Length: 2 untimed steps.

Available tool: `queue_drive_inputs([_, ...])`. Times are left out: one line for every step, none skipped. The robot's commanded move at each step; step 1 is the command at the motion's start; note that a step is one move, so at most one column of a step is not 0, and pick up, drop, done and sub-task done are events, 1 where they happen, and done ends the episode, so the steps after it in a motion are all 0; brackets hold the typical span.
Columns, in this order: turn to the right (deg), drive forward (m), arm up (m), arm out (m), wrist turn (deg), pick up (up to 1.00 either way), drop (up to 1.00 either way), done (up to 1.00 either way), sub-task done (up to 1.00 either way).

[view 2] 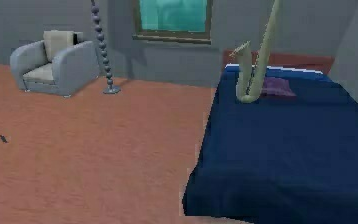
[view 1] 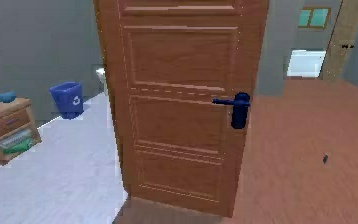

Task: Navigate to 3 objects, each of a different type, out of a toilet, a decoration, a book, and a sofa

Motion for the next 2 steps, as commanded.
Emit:
queue_drive_inputs([45.0,0.0,0.0,0.0,0.0,0.0,0.0,0.0,0.0])
queue_drive_inputs([6.0,0.0,0.0,0.0,0.0,0.0,0.0,0.0,0.0])
